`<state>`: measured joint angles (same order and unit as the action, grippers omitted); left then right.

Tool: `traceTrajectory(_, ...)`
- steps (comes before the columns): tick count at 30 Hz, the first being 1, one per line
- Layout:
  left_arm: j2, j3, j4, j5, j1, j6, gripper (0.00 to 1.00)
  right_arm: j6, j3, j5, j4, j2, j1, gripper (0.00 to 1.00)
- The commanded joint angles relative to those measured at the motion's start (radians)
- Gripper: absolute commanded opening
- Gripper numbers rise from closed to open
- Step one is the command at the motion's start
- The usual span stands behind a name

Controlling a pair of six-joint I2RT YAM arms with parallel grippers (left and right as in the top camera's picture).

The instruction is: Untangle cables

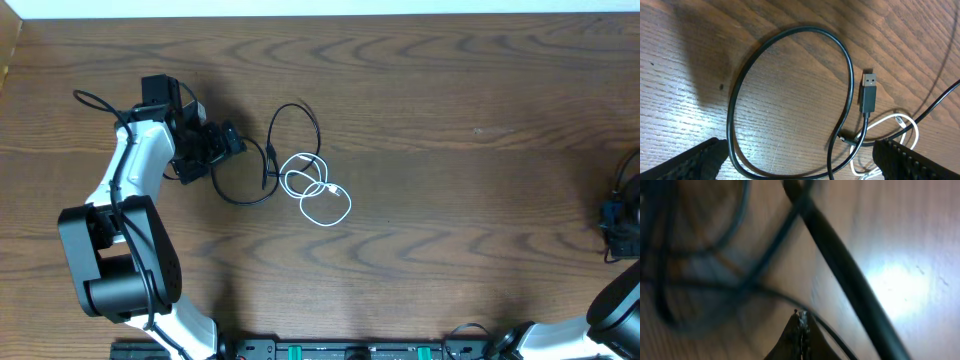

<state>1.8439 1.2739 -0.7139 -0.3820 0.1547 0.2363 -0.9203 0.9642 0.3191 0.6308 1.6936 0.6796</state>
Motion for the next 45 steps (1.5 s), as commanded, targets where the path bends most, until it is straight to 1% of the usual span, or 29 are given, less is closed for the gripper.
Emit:
traceTrajectory(1, -0.007, -0.01, -0.003, 0.009, -0.005, 0.006, 0.98, 0.048, -0.062, 0.085, -0.148, -0.005, 0.003, 0.03)
traceTrajectory(3, -0.007, -0.01, -0.003, 0.01, -0.005, 0.006, 0.98, 0.149, -0.094, 0.061, -0.269, -0.005, 0.001, 0.06)
traceTrajectory(5, -0.007, -0.01, -0.003, 0.009, -0.005, 0.006, 0.98, 0.229, -0.122, 0.043, -0.382, -0.005, 0.0, 0.06)
traceTrajectory(6, -0.007, -0.01, -0.003, 0.01, -0.005, 0.006, 0.98, 0.258, -0.134, 0.037, -0.431, -0.005, 0.0, 0.05)
traceTrajectory(8, -0.007, -0.01, -0.003, 0.01, -0.005, 0.006, 0.98, 0.288, -0.147, 0.037, -0.49, -0.005, 0.0, 0.06)
traceTrajectory(14, -0.007, -0.01, -0.002, 0.01, -0.006, 0.006, 0.98, 0.289, -0.155, 0.023, -0.618, -0.002, 0.0, 0.06)
traceTrajectory(18, -0.007, -0.01, -0.002, 0.01, -0.006, 0.006, 0.98, 0.29, -0.155, -0.063, -0.755, 0.02, 0.0, 0.11)
traceTrajectory(21, -0.007, -0.01, -0.002, 0.01, -0.006, 0.006, 0.98, 0.289, -0.155, -0.126, -0.888, 0.055, 0.0, 0.13)
traceTrajectory(24, -0.007, -0.01, 0.001, 0.01, -0.006, 0.006, 0.98, 0.289, -0.155, -0.166, -0.988, 0.081, 0.0, 0.12)
traceTrajectory(27, -0.007, -0.01, 0.008, 0.01, -0.006, 0.006, 0.98, 0.285, -0.154, -0.226, -1.032, 0.081, 0.0, 0.12)
traceTrajectory(31, -0.006, -0.01, 0.013, 0.01, -0.006, 0.006, 0.98, 0.286, -0.153, -0.429, -1.063, 0.076, -0.001, 0.23)
traceTrajectory(32, -0.006, -0.01, 0.014, 0.01, -0.006, 0.006, 0.98, 0.286, -0.153, -0.478, -1.052, 0.07, 0.0, 0.3)
traceTrajectory(33, -0.005, -0.01, 0.015, 0.01, -0.006, 0.006, 0.98, 0.286, -0.153, -0.522, -1.036, 0.063, -0.001, 0.45)
traceTrajectory(34, -0.005, -0.01, 0.015, 0.01, -0.006, 0.006, 0.98, 0.286, -0.153, -0.57, -1.017, 0.056, 0.0, 0.99)
traceTrajectory(37, -0.002, -0.01, 0.015, 0.01, -0.006, 0.006, 0.98, 0.285, -0.153, -0.705, -0.906, 0.029, 0.0, 0.99)
traceTrajectory(42, -0.002, -0.01, 0.014, 0.009, -0.006, 0.011, 0.98, 0.202, -0.153, -0.813, -0.603, 0.012, -0.005, 0.99)
traceTrajectory(45, -0.002, -0.01, 0.014, 0.01, -0.006, 0.013, 0.98, 0.203, -0.153, -0.855, -0.494, 0.012, -0.005, 0.99)
